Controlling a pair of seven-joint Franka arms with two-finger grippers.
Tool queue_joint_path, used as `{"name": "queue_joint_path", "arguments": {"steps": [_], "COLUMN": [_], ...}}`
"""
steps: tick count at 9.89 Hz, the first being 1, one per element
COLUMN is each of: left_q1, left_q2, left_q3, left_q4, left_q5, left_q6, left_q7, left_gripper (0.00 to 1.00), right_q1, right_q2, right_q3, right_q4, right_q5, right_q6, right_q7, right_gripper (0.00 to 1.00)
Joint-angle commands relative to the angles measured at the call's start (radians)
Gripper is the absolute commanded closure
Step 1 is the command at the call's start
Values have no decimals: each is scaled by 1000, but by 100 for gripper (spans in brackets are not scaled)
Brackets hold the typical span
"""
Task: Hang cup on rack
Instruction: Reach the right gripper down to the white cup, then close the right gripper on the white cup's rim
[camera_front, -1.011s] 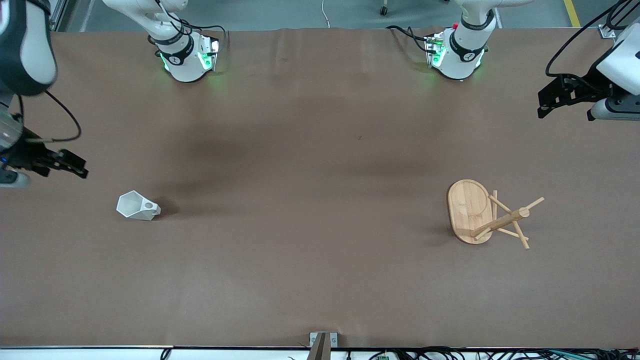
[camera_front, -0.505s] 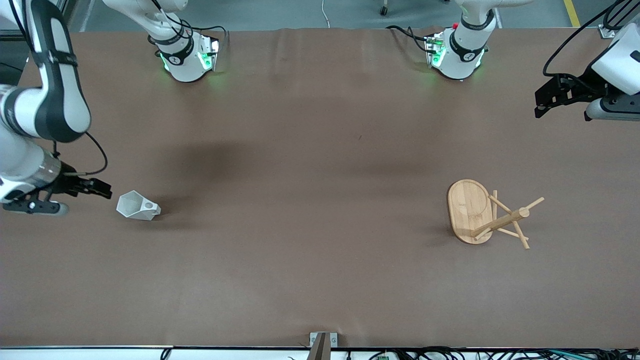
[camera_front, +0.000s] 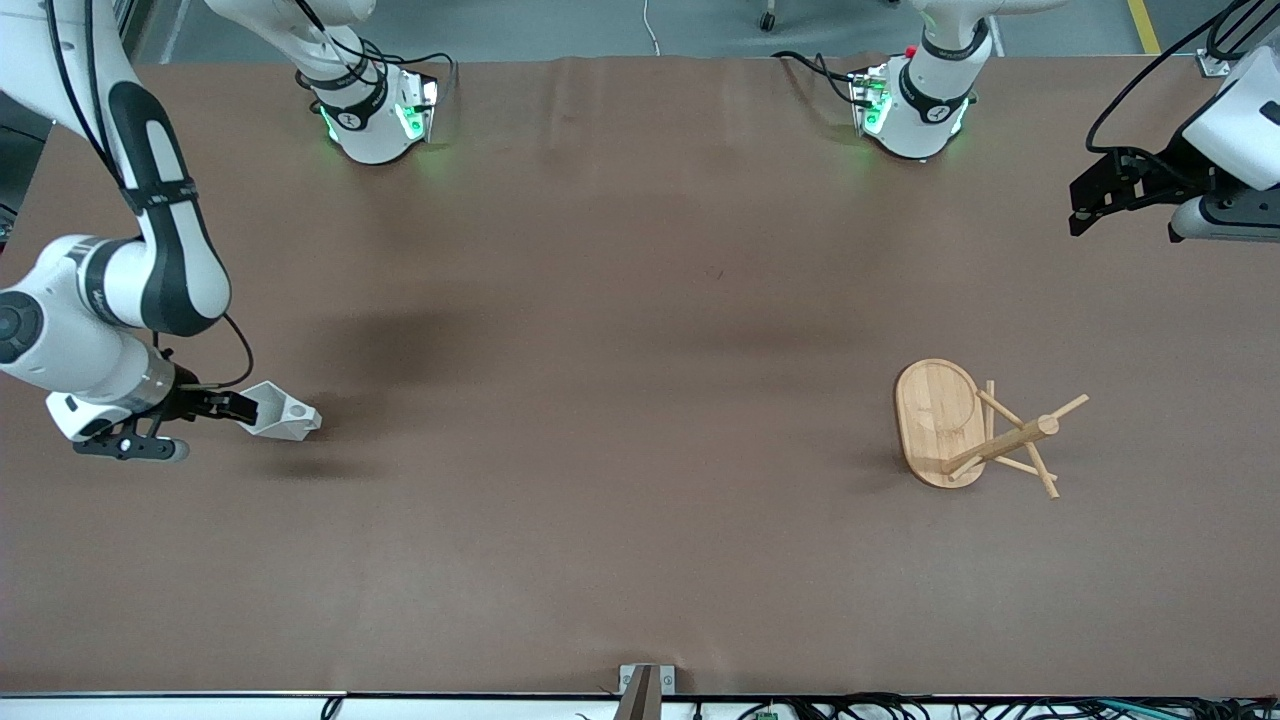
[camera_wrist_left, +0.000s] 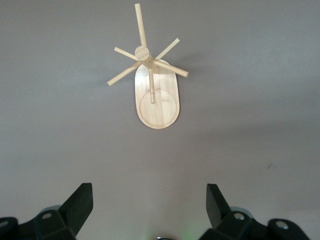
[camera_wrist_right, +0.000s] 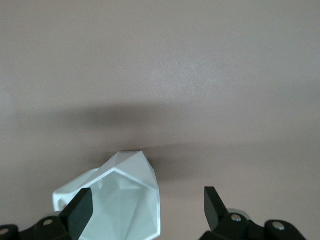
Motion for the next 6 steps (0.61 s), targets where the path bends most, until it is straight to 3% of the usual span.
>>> {"name": "queue_joint_path", "arguments": {"steps": [1,6], "left_q1": [-1,-2], "left_q2": [17,17], "left_q3": [-2,-2], "left_q4": [-9,-9], "left_q5": [2,2], "left_q6": [-16,-16], "left_q7": [10,8], "left_gripper": [0,0], "right_q1": [-6,-5], "right_q2": [15,5], "right_q3": [6,8], "right_q4": [-36,-51], "right_q5": [10,10], "right_q6": [56,16], "right_q7": [3,5], "right_gripper": [3,3]}}
